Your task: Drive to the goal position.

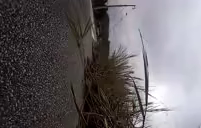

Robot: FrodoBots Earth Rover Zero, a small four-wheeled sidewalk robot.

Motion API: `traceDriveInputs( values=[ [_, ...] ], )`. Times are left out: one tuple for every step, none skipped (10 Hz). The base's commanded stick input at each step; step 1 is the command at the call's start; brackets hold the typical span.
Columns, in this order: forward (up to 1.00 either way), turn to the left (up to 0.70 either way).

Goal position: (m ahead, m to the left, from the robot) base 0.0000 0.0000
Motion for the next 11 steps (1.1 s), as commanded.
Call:
traceDriveInputs(
  values=[
    [0.45,0.00],
    [0.45,0.00],
    [0.45,0.00],
    [0.45,0.00],
    [0.45,0.00],
    [0.45,0.00],
    [0.45,0.00],
    [0.45,0.00],
    [0.45,0.00],
    [0.45,0.00],
    [0.45,0.00]
  ],
)
